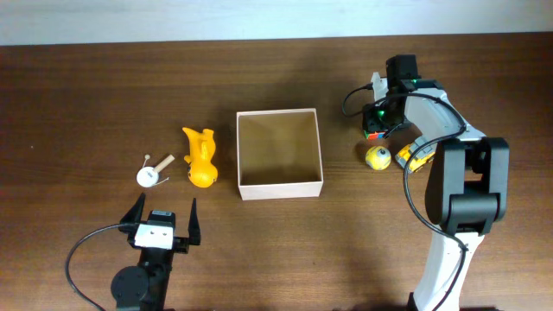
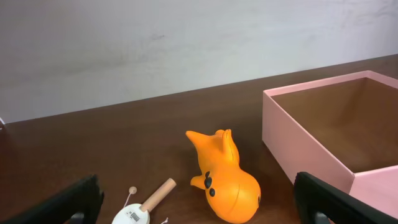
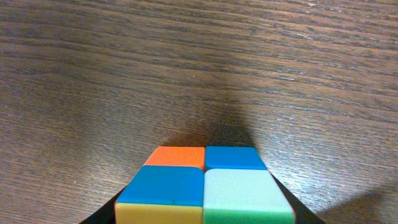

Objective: Pack container
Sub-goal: 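Lift the cube and carry it left over the pink box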

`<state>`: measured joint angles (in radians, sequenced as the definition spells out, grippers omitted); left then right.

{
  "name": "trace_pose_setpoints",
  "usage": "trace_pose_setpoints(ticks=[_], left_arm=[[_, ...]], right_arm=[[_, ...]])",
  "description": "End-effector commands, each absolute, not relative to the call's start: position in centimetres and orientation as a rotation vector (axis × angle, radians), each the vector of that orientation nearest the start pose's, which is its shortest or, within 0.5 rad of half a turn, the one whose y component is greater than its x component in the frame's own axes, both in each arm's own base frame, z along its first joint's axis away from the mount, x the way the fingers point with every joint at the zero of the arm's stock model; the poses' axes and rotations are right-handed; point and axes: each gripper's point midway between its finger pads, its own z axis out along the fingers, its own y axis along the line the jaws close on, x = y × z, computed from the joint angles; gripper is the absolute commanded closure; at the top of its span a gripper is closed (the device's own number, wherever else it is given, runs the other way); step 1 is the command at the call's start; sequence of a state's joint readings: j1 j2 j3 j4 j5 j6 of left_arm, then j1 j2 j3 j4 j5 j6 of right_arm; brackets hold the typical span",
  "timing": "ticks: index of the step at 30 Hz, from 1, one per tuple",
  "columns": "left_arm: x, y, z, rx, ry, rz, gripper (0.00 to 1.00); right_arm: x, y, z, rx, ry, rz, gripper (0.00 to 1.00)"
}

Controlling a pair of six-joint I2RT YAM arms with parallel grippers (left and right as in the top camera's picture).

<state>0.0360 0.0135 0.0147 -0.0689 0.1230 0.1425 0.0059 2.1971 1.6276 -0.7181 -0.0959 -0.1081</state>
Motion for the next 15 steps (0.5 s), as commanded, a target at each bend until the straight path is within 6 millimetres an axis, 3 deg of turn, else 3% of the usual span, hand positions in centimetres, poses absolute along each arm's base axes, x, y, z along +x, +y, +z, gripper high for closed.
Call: trace_pose_setpoints(ticks=[1,6,15], left_arm=[[24.6,-1.0,15.9,0.186,1.628,0.057,0.01],[24.6,-1.0,15.9,0.186,1.628,0.057,0.01],[24.6,-1.0,15.9,0.186,1.628,0.057,0.01]], right_arm=[[47.9,2.1,0.2,-0.170,2.866,0.133,0.53],[48.7,2.6,2.2,-0.174,2.844,0.172,0.52],[50.9,7.6,13.8,-0.266,2.679,0.567,0.52]])
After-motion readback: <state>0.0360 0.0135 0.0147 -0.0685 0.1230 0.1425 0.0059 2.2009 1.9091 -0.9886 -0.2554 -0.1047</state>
